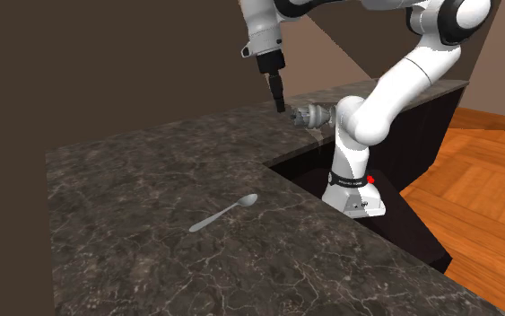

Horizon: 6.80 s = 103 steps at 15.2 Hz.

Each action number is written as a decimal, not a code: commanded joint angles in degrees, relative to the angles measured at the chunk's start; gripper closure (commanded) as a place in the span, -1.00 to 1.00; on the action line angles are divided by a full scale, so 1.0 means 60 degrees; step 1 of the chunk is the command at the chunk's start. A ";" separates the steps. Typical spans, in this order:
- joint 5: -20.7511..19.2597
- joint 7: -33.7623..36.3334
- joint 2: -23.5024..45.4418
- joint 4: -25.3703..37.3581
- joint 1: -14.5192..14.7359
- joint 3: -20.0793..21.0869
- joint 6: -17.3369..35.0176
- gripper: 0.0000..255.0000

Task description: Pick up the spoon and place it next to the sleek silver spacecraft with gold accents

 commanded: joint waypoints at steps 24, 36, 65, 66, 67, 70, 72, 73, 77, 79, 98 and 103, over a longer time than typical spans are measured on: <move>0.0352 -0.2590 0.6735 0.2398 0.2413 0.2097 0.5172 -1.00; 0.0146 -0.2743 0.7874 0.2300 0.2745 0.2416 0.6516 -1.00; 0.0280 -0.2722 0.7019 0.3094 0.2696 0.2387 0.4886 1.00; 0.0287 -0.2718 0.6967 0.3169 0.2693 0.2384 0.4760 1.00; 0.0293 -0.2713 0.6917 0.3246 0.2690 0.2380 0.4634 1.00; 0.0308 -0.2697 0.6780 0.3490 0.2681 0.2368 0.4257 1.00; 0.0316 -0.2684 0.6699 0.3663 0.2675 0.2359 0.4005 1.00; 0.0320 -0.2677 0.6661 0.3752 0.2672 0.2355 0.3879 1.00; 0.0330 -0.2646 0.6532 0.4130 0.2661 0.2337 0.3376 1.00; 0.0333 -0.2629 0.6480 0.4331 0.2655 0.2329 0.3124 1.00; 0.0129 -0.4776 0.3429 0.2262 0.1827 0.0926 0.1923 1.00; -0.0339 -0.5779 0.2369 0.1363 0.1423 0.0173 0.1679 1.00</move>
